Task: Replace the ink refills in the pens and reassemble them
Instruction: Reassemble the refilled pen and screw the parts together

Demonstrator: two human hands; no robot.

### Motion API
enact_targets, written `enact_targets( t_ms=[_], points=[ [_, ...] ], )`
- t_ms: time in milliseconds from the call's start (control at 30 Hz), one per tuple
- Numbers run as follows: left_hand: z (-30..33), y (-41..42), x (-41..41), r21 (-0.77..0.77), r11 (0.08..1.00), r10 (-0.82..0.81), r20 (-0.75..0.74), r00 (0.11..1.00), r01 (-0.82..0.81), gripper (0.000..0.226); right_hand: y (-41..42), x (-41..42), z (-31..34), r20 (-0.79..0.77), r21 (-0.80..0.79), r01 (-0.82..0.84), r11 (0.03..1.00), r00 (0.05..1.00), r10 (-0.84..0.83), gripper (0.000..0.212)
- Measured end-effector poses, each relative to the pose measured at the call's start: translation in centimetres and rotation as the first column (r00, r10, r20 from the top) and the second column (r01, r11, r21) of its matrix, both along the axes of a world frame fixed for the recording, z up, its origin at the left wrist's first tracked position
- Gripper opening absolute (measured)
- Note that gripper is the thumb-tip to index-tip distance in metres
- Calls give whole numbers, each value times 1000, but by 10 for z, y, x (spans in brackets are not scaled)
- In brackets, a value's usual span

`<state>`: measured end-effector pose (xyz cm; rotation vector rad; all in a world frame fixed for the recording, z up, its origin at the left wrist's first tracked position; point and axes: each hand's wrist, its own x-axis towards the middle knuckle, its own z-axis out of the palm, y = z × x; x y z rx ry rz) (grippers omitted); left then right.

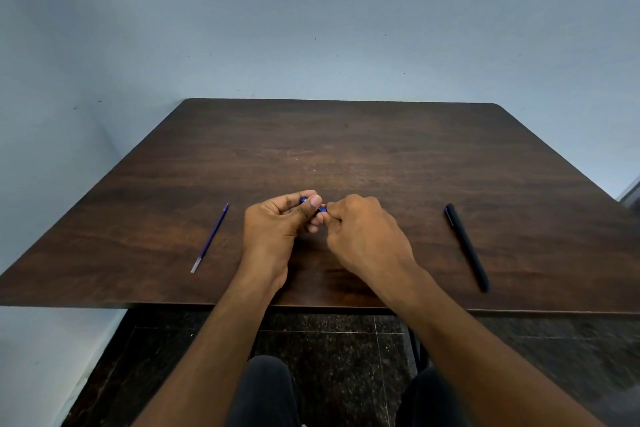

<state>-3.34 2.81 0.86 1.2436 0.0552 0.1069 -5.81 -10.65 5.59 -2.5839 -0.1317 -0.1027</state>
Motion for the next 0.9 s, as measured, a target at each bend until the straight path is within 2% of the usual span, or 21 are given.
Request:
enact_targets(
  t_ms=[333, 500, 667, 800, 900],
  points=[
    [2, 2, -2, -28, 1000, 4, -12, 1000, -5, 41, 2, -4, 0, 29, -43, -4, 999, 1000, 5, 27],
    [6, -1, -2, -13, 999, -36, -17, 999, 36, 32, -5, -8, -3, 84, -92, -3, 996, 996, 10, 30],
    [10, -9, -1, 10, 998, -57, -43, 997, 57, 29, -17, -4, 0, 0, -39, 24, 999, 1000, -24, 30],
    [12, -10, 4, 41, 998, 40, -49, 998, -38, 21, -30, 0, 6, -25, -48, 83, 995, 996, -84, 33],
    [14, -8, 11, 138, 988, 79, -38, 996, -73, 21, -43, -1, 11, -56, -2, 90, 996, 994, -90, 37]
  ],
)
